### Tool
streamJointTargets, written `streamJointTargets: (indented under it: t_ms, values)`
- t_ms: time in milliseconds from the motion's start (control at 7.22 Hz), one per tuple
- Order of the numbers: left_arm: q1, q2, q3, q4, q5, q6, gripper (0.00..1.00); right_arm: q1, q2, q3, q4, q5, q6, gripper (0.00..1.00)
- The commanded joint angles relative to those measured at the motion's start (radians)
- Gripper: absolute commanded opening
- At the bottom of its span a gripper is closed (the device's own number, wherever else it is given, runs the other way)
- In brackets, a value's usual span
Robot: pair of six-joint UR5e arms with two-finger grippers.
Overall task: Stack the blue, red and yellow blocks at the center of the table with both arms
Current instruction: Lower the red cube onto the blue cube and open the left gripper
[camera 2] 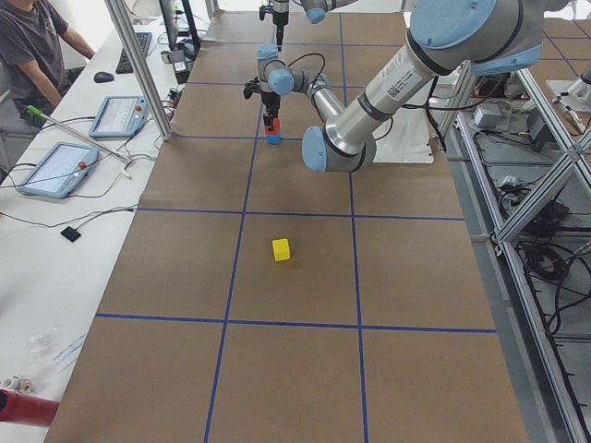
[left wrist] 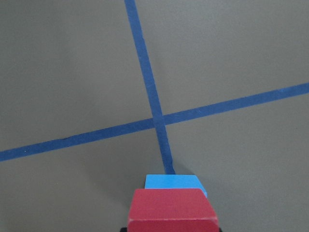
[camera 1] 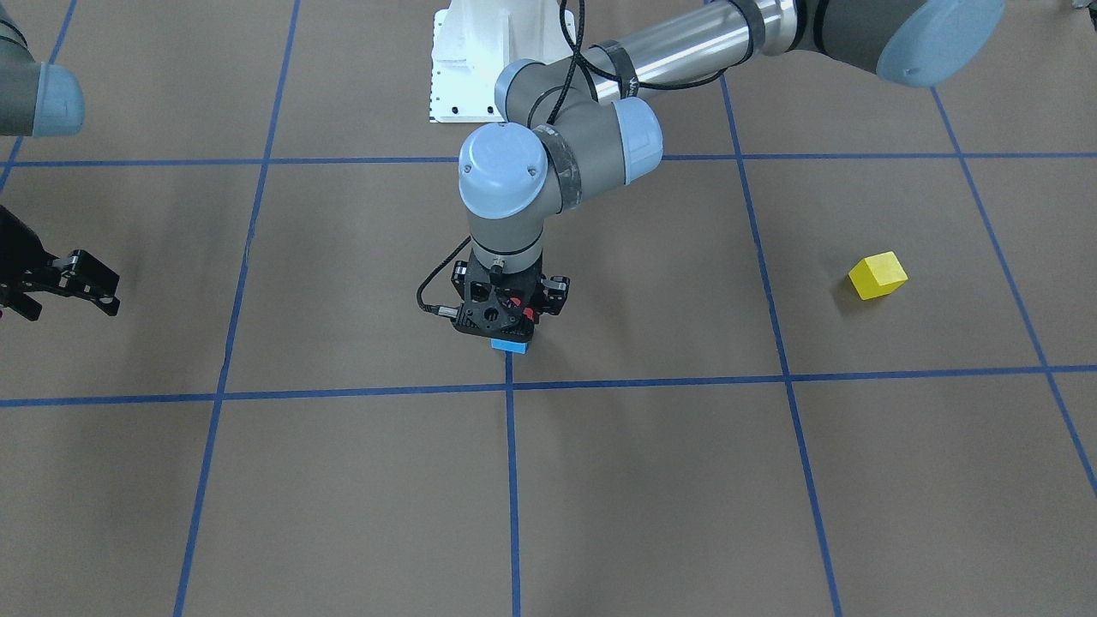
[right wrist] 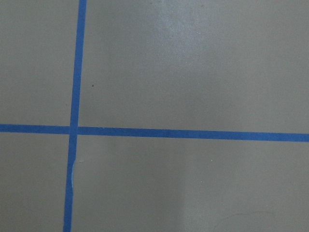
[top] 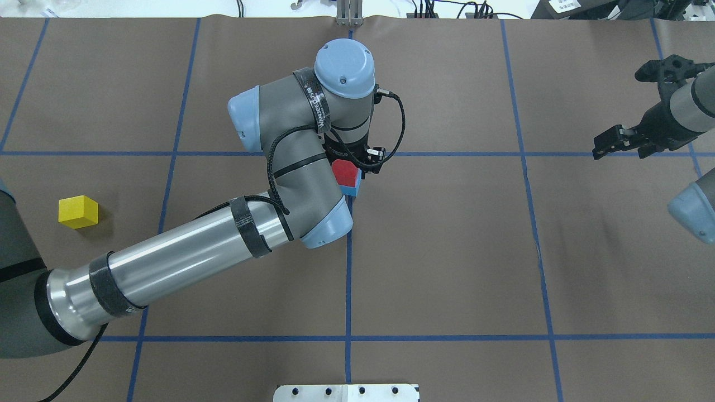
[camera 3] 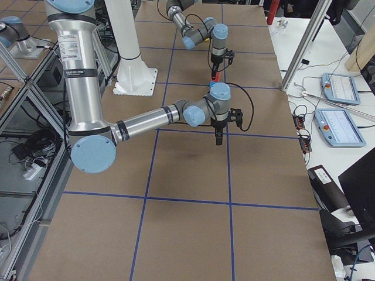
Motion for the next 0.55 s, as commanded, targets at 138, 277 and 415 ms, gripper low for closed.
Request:
streamJointTargets:
  t_ms: [138, 277, 415]
  values:
    - [0.0, 0.001, -0.043, 0.004, -0.004, -0.002, 1.0, -0.001, 0.0, 0.0, 0.0, 0.0, 0.0, 0.99]
    - [-0.013, 0.013, -0.105, 0.026, -0.03, -0.002, 1.0, -0.001, 0.002, 0.0, 0.0, 0.0, 0.0, 0.99]
    - [-0.07, 0.072, -0.222, 0.107, -0.071, 0.013, 1.0, -0.001, 0.002, 0.0, 0.0, 0.0, -0.003, 0.99]
